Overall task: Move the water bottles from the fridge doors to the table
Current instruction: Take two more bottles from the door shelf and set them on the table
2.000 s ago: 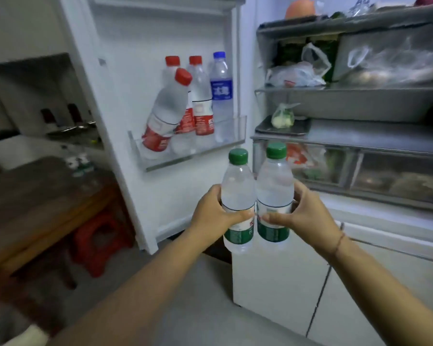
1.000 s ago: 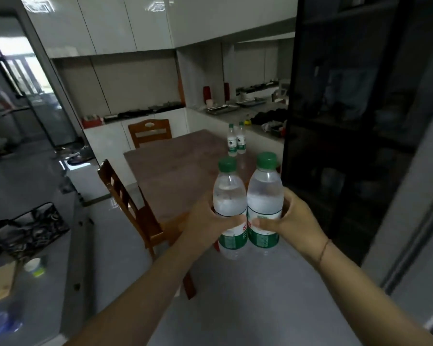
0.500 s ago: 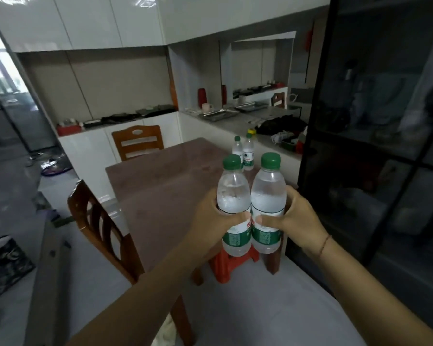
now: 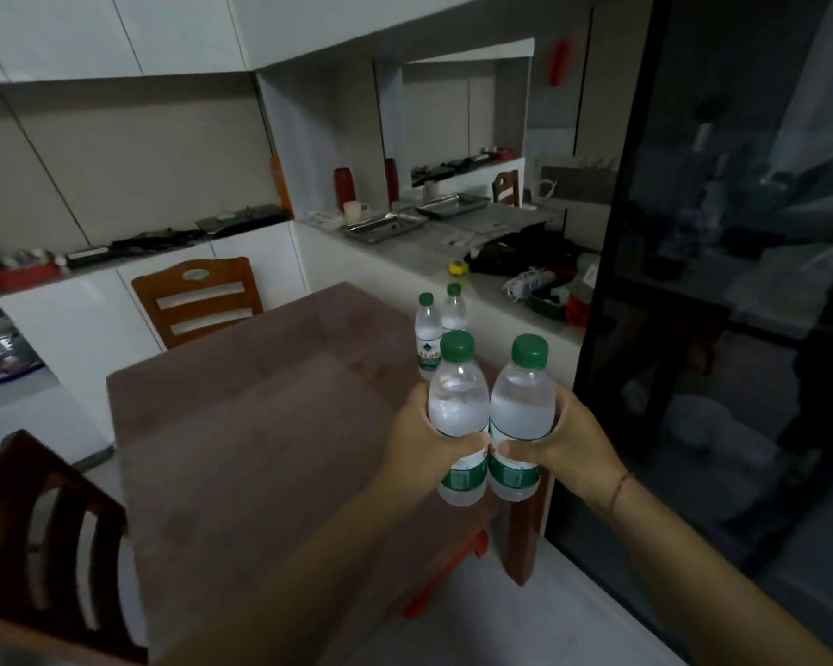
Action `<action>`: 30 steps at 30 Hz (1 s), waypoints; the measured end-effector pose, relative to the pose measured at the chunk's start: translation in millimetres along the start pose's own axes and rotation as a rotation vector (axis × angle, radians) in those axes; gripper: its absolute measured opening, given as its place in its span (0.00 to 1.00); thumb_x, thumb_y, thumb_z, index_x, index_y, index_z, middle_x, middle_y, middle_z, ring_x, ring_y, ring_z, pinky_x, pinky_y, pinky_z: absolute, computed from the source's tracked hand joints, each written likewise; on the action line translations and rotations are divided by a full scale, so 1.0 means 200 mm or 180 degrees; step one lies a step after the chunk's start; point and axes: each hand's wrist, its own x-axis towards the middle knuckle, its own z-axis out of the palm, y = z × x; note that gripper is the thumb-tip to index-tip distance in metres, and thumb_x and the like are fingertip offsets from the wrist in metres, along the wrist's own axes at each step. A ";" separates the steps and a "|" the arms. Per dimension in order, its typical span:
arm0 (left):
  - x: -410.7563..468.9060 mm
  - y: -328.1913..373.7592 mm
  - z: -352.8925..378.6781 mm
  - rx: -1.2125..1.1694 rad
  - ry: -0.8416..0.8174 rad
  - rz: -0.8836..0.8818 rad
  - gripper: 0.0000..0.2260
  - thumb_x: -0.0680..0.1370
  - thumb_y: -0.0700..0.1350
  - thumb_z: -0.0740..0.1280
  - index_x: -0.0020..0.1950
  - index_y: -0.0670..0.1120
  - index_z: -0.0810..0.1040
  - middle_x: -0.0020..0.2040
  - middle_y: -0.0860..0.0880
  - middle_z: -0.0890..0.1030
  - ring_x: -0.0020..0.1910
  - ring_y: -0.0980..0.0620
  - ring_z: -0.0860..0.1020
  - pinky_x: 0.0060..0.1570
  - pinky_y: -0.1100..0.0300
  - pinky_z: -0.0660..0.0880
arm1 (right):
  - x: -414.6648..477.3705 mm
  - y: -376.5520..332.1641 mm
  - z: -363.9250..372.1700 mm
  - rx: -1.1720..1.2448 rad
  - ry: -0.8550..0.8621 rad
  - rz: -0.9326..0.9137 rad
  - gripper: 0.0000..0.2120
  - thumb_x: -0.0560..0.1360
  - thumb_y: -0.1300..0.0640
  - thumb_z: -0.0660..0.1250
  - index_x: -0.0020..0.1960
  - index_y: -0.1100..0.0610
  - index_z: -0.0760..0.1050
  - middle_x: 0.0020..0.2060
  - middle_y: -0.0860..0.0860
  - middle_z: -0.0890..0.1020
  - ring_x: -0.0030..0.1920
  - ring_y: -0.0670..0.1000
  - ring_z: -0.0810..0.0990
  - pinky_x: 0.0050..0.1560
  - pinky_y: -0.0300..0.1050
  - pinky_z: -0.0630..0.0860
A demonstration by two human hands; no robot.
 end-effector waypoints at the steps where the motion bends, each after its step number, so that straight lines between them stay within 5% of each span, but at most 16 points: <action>1: 0.09 -0.03 0.03 -0.0037 -0.0001 -0.0007 0.27 0.63 0.39 0.79 0.58 0.49 0.76 0.52 0.48 0.84 0.51 0.52 0.83 0.50 0.51 0.81 | 0.10 0.03 -0.02 0.0007 0.0006 0.0024 0.35 0.55 0.58 0.81 0.59 0.52 0.72 0.52 0.48 0.81 0.52 0.48 0.81 0.51 0.48 0.79; 4: 0.36 -0.11 0.12 -0.0072 -0.0078 -0.0004 0.25 0.65 0.38 0.78 0.59 0.47 0.76 0.54 0.44 0.83 0.54 0.45 0.82 0.52 0.45 0.80 | 0.39 0.13 -0.08 0.0035 -0.0077 0.0022 0.26 0.62 0.69 0.77 0.52 0.50 0.72 0.47 0.47 0.80 0.48 0.47 0.80 0.47 0.43 0.79; 7: 0.60 -0.22 0.18 0.0055 0.0098 -0.0122 0.28 0.63 0.45 0.80 0.60 0.48 0.76 0.56 0.46 0.83 0.55 0.46 0.82 0.52 0.42 0.79 | 0.67 0.23 -0.10 -0.0074 -0.0144 0.0089 0.29 0.61 0.66 0.78 0.57 0.54 0.70 0.49 0.46 0.79 0.51 0.49 0.79 0.48 0.42 0.77; 12: 0.89 -0.38 0.24 0.0241 0.0604 -0.0525 0.31 0.60 0.48 0.81 0.60 0.50 0.73 0.55 0.53 0.82 0.54 0.55 0.81 0.52 0.53 0.80 | 1.07 0.39 -0.05 -0.0234 -0.0212 0.0239 0.30 0.62 0.62 0.79 0.58 0.51 0.68 0.53 0.48 0.77 0.55 0.51 0.76 0.55 0.48 0.75; 17: 1.13 -0.51 0.24 0.0354 0.0971 -0.0776 0.29 0.64 0.45 0.80 0.60 0.48 0.72 0.53 0.52 0.80 0.52 0.53 0.79 0.45 0.62 0.76 | 1.36 0.54 0.06 -0.0416 -0.0102 0.0461 0.33 0.62 0.61 0.79 0.62 0.55 0.67 0.54 0.49 0.75 0.57 0.52 0.74 0.59 0.51 0.74; 30: 1.49 -0.70 0.29 0.0301 0.1293 -0.1072 0.23 0.67 0.42 0.77 0.58 0.49 0.71 0.44 0.61 0.76 0.42 0.60 0.78 0.31 0.72 0.71 | 1.77 0.80 0.21 -0.0700 0.0029 0.0888 0.31 0.63 0.60 0.78 0.62 0.55 0.67 0.51 0.47 0.74 0.51 0.48 0.74 0.50 0.41 0.71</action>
